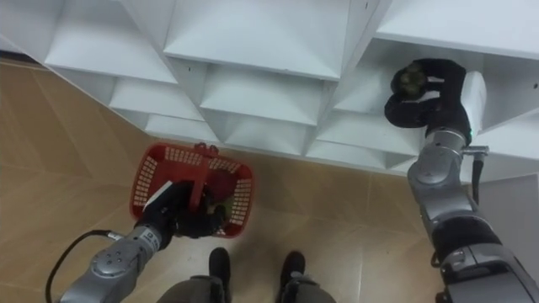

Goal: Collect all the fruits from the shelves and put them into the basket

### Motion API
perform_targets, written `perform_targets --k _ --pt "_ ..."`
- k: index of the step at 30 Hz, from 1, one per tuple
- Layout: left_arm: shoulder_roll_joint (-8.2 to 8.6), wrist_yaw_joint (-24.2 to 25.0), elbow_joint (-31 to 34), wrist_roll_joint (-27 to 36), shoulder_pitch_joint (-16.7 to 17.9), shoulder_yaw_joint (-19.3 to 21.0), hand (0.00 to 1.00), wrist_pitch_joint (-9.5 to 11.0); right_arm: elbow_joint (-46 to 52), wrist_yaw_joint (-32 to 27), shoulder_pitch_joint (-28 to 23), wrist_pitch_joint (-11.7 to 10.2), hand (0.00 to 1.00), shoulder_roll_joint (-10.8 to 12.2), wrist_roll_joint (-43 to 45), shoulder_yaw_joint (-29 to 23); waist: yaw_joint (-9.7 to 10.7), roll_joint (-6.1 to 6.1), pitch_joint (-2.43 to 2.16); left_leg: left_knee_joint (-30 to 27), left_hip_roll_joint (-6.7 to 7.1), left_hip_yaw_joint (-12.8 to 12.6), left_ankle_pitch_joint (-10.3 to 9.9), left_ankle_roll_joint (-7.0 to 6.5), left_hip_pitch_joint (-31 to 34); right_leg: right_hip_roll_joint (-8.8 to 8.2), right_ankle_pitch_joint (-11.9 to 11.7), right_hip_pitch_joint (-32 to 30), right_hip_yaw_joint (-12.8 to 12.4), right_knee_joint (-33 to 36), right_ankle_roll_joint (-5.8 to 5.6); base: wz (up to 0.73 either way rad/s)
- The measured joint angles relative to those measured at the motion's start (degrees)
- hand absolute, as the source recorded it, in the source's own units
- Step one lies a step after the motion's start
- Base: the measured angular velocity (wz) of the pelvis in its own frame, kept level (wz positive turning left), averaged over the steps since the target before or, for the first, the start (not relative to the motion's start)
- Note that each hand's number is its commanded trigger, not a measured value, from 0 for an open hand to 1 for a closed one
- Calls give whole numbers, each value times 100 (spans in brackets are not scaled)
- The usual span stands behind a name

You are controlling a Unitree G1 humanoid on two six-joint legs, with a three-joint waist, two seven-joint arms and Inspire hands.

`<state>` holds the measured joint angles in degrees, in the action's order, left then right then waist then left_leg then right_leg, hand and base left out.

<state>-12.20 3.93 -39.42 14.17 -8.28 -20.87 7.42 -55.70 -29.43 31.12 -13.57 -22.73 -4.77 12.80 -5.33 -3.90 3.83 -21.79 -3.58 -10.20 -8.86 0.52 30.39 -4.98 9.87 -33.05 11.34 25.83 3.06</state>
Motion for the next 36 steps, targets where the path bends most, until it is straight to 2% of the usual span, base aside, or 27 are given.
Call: perform_targets --k 21,24,26,30,32,36 --pt "14 -113 0 154 -66 3 100 0 20 7 -21 41 100 5 -169 227 -21 22 -19 -58 -3 -6 33 -6 -27 -9 -19 12 -17 76 20 0" --pt "15 -92 0 201 -66 15 100 9 60 7 -21 -50 100 5 -174 223 -69 41 -31 -54 -3 -42 33 -6 -69 -9 -22 12 -56 74 20 -5" --pt "18 -77 1 182 -61 30 100 15 116 1 -76 -152 100 9 -108 200 -67 75 -58 -54 -2 -10 33 -6 -88 -8 -22 40 -49 59 21 0" --pt "50 -98 1 149 -34 54 100 15 748 19 -457 -207 100 75 86 166 -6 143 -114 -60 -5 -22 33 -7 -87 -1 -41 58 -42 23 14 0" --pt "110 -134 2 162 -34 54 100 17 969 95 -670 -224 100 161 79 172 53 199 -158 -60 -3 -21 35 -11 -98 2 -69 87 -40 -19 1 0" --pt "160 -233 2 189 -42 60 100 62 1312 218 -964 -229 100 170 92 169 135 205 -165 -64 4 -23 43 -23 -97 -6 -76 89 -44 -12 -6 0"
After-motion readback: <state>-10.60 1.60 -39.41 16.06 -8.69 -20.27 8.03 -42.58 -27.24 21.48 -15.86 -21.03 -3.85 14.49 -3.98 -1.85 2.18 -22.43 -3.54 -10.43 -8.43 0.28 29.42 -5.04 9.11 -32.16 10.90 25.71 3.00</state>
